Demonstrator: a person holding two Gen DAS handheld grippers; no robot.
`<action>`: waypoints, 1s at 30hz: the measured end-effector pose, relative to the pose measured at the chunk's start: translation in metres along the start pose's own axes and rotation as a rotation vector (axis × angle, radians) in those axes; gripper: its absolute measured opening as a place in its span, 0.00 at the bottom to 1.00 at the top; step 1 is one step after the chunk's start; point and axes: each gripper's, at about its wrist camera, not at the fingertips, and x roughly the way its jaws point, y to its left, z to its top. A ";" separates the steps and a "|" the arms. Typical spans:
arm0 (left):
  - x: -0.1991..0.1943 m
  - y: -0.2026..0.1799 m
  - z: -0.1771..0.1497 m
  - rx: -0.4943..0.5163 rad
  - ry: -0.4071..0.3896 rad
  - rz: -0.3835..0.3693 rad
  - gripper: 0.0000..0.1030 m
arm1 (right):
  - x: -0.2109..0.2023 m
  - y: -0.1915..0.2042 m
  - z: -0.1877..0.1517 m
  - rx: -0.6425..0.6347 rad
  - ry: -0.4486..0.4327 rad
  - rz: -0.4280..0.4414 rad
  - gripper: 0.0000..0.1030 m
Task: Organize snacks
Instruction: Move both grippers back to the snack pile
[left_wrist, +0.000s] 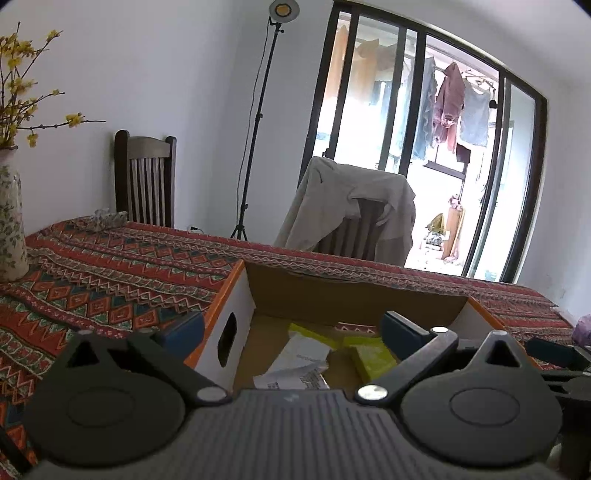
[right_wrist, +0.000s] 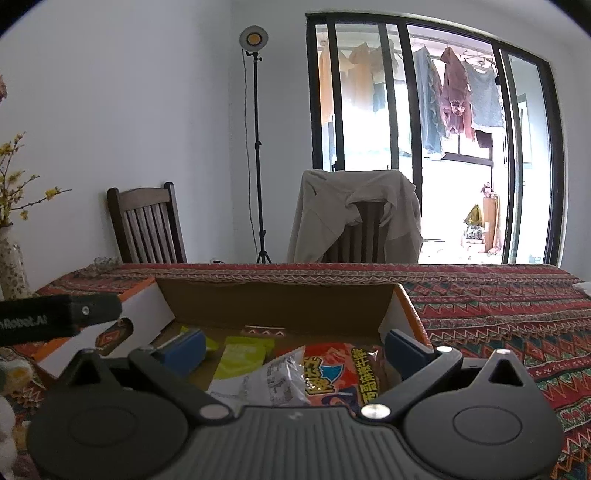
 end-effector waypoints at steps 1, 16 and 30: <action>-0.001 0.000 0.001 -0.003 -0.001 0.002 1.00 | 0.000 -0.001 0.000 0.002 0.002 0.003 1.00; -0.047 0.007 0.020 -0.035 0.023 0.003 1.00 | -0.048 0.002 0.016 -0.006 0.034 -0.009 1.00; -0.105 0.033 -0.030 0.027 0.097 0.018 1.00 | -0.102 0.013 -0.043 0.004 0.135 0.050 1.00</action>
